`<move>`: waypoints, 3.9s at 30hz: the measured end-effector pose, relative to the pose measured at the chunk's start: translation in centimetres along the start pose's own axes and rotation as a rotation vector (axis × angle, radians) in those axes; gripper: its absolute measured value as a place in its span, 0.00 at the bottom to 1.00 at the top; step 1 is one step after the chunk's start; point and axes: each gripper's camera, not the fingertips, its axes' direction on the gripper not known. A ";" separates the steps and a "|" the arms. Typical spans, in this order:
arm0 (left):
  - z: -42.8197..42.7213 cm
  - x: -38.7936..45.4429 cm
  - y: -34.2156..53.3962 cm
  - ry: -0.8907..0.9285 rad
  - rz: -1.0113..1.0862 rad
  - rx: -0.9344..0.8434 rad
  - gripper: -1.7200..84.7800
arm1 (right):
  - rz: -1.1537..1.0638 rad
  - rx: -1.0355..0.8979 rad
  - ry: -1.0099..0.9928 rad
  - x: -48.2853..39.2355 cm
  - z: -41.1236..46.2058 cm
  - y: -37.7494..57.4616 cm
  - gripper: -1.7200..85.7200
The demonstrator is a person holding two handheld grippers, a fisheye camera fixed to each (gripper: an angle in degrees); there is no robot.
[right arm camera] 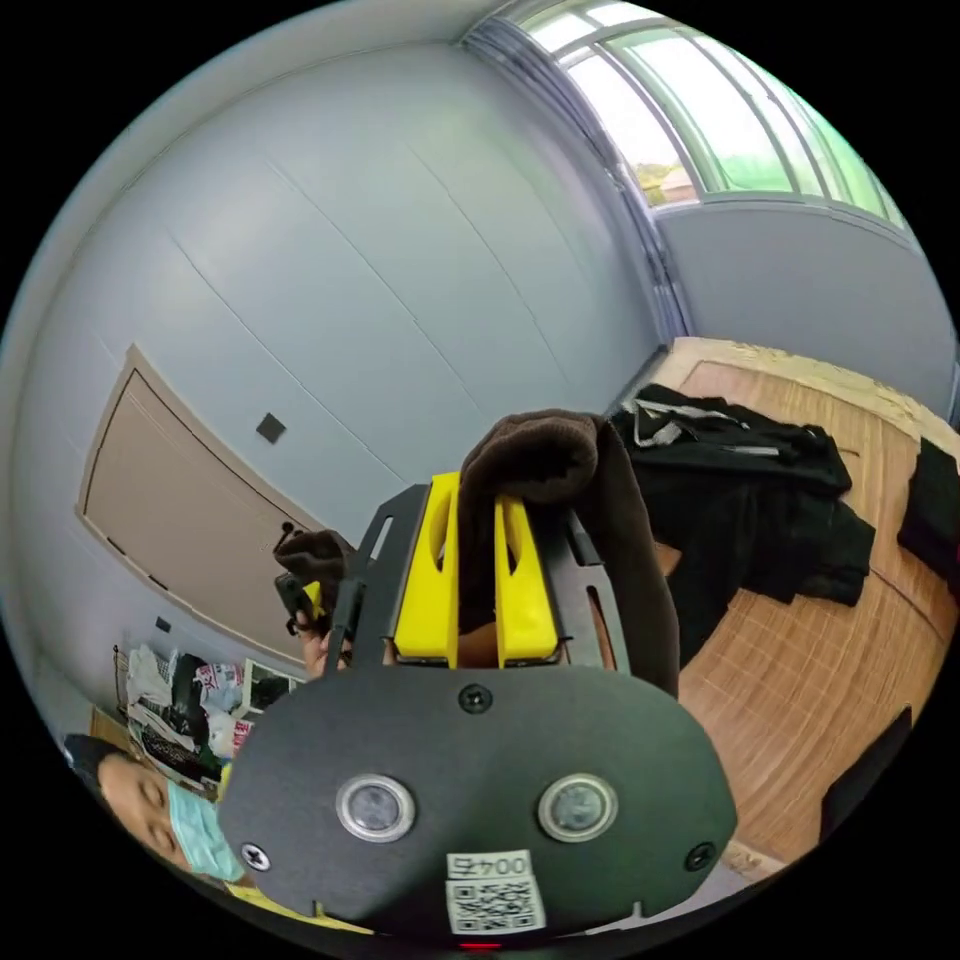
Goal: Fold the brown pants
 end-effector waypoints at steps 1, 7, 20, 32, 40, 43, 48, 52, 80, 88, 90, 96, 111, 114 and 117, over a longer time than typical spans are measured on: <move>-0.6 1.0 -1.7 -0.012 0.035 0.017 0.03 | -0.018 0.017 -0.014 -1.0 0.4 -1.3 0.09; -2.6 21.4 -15.2 -0.111 0.613 0.149 0.03 | -0.317 0.378 -0.242 -13.2 -7.1 -9.6 0.09; 27.6 16.5 -5.4 -0.074 0.625 -0.300 0.02 | 0.007 0.277 -0.072 15.8 -8.9 -4.4 0.09; 58.0 -6.4 32.6 0.155 0.008 -0.791 0.02 | 0.484 -0.053 0.189 54.9 -1.6 21.3 0.09; 68.7 -6.0 46.4 0.233 0.000 -0.994 0.02 | 0.661 0.032 0.148 65.6 -6.3 36.6 0.09; 71.8 -5.9 49.5 0.264 -0.043 -1.017 0.03 | 0.663 0.035 0.199 66.9 -8.3 39.7 0.09; 76.5 -7.7 55.4 0.288 -0.126 -1.096 0.10 | 0.782 0.040 0.341 69.1 -11.1 45.9 0.10; 75.7 -11.2 56.9 0.293 -0.227 -1.100 0.16 | 0.856 0.069 0.437 69.0 -13.1 50.2 0.11; 50.4 -37.6 41.6 -0.774 0.244 -0.866 0.21 | 0.584 0.307 0.269 52.5 -9.6 78.4 0.14; 65.0 -40.8 44.7 -0.912 0.591 -1.141 0.20 | 0.788 0.337 0.104 56.6 -13.9 87.3 0.08; 67.9 -42.5 46.0 -0.961 0.654 -1.196 0.17 | 0.763 0.304 0.171 55.4 -15.3 87.9 0.06; 70.3 -44.9 44.7 -0.958 0.562 -1.205 0.07 | 0.783 0.295 0.196 54.0 -18.8 90.5 0.02; 39.4 -18.9 45.6 -0.373 0.146 -0.870 0.04 | 0.797 0.296 0.177 50.2 -25.4 94.2 0.01; 33.8 -18.3 46.0 -0.407 0.045 -0.772 0.04 | 0.802 0.299 0.166 49.5 -26.3 94.6 0.01; 34.4 -18.6 43.1 -0.470 0.106 -0.689 0.06 | 0.800 0.299 0.166 48.7 -27.1 94.8 0.01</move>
